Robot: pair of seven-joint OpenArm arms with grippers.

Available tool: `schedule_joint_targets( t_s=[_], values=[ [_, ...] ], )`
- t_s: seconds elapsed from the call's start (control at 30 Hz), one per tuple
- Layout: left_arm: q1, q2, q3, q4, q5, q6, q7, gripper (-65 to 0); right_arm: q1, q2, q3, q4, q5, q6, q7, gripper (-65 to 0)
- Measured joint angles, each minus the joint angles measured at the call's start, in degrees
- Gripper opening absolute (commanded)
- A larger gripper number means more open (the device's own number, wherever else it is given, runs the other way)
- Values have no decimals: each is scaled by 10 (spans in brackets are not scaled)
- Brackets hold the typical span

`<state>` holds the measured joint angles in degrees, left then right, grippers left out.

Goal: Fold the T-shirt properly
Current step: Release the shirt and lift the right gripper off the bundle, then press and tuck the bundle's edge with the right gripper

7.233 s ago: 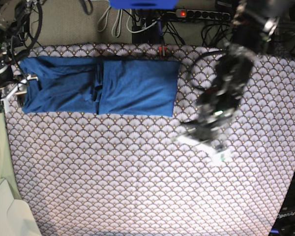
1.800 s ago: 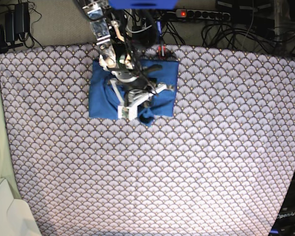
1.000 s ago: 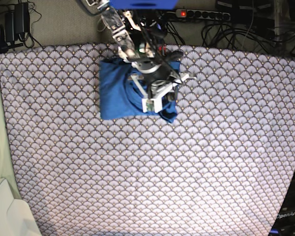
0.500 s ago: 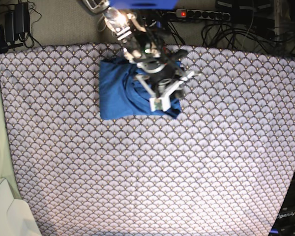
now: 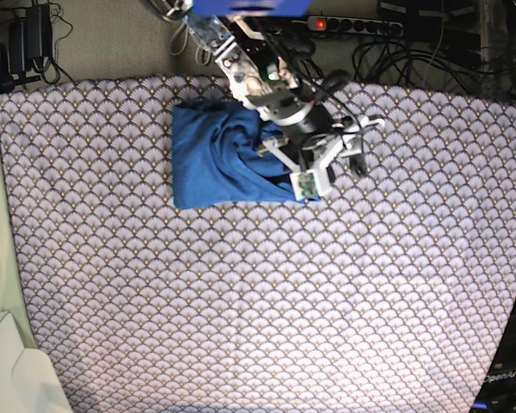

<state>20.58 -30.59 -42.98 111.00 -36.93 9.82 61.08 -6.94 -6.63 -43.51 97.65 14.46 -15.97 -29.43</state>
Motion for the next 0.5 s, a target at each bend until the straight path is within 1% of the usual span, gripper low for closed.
schedule_joint_targets(
  t_s=[0.07, 0.13, 0.2, 0.27, 0.37, 0.47, 0.5],
  values=[
    [0, 0, 0, 0, 1, 0, 0, -398, -5, 18, 16, 19, 9, 0, -4, -344],
    [0, -2, 0, 0, 2, 0, 0, -398, -6, 42, 56, 44, 8, 0, -5, -347],
    [0, -3, 0, -2, 4, 0, 0, -398, -2, 68, 97, 70, -3, -5, 1, -374],
    [0, -3, 0, -2, 4, 0, 0, -398, -2, 90, 123, 91, -2, -4, 0, -431],
    [0, -3, 0, -2, 2, 0, 0, -398, -16, 105, 157, 111, 6, -4, 0, -540],
    [-2, -5, 13, -3, 5, 1, -4, -398, -49, 97, 197, 111, 6, -4, 1, -645],
    [-2, -6, 22, -3, 6, 0, -5, -398, -61, 93, 205, 111, 6, -4, 2, -650]
  ],
)
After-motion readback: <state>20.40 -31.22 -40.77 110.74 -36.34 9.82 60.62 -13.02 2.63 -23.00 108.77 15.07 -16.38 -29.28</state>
